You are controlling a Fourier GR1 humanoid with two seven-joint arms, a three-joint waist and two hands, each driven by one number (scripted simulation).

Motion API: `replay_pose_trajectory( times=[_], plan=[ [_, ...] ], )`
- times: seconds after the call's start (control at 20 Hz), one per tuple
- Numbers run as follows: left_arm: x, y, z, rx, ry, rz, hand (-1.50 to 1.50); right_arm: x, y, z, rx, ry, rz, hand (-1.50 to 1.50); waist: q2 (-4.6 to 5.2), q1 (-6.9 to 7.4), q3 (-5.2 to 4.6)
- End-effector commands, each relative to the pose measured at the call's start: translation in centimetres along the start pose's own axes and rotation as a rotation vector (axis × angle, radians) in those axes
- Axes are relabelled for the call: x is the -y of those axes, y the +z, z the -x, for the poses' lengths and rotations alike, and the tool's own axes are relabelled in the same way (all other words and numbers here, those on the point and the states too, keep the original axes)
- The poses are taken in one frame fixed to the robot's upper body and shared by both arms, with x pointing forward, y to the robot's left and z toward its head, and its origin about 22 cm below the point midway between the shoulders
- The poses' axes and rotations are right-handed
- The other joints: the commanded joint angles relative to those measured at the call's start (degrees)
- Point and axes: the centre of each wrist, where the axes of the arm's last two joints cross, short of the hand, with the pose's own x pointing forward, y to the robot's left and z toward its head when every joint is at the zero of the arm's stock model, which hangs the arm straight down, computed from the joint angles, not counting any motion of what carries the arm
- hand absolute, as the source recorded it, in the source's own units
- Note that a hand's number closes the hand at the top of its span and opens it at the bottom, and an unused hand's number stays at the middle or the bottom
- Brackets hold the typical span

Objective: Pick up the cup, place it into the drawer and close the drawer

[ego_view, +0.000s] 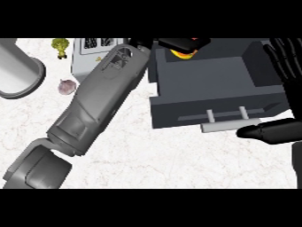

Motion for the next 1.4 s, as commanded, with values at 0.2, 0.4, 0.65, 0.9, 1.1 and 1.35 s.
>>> replay_pose_trajectory(
  times=[0.2,0.4,0.65,0.9,1.1,1.35],
  plan=[
    [0.4,0.8,2.2,-0.157,-0.109,0.131,1.5,-0.7,-1.5,-0.7,0.017,-0.006,-0.049,-1.5,0.86,-3.88,0.04],
    [0.6,1.3,3.0,-0.142,-0.133,0.149,-1.5,-0.6,-1.8,-0.6,0.053,-0.028,-0.086,-1.5,1.39,-6.12,0.09],
    [0.3,2.0,4.0,-0.115,0.009,0.1,-1.5,-2.3,-2.9,-1.0,0.051,-0.095,-0.19,-1.5,1.56,-6.18,-0.07],
    [0.3,2.0,3.5,-0.015,0.182,0.09,-1.5,-5.1,-2.8,-0.6,0.094,-0.207,-0.445,1.5,1.91,-6.74,-0.1],
    [0.2,1.8,2.9,0.051,0.275,0.024,-1.5,-5.5,-1.8,0.3,-0.002,-0.189,-0.629,1.5,1.03,-5.07,-0.12],
    [0.3,1.5,2.5,0.074,0.264,-0.041,-1.5,-3.6,-1.0,0.1,-0.174,0.091,-0.797,1.5,0.0,-2.05,-0.09]
  ],
)
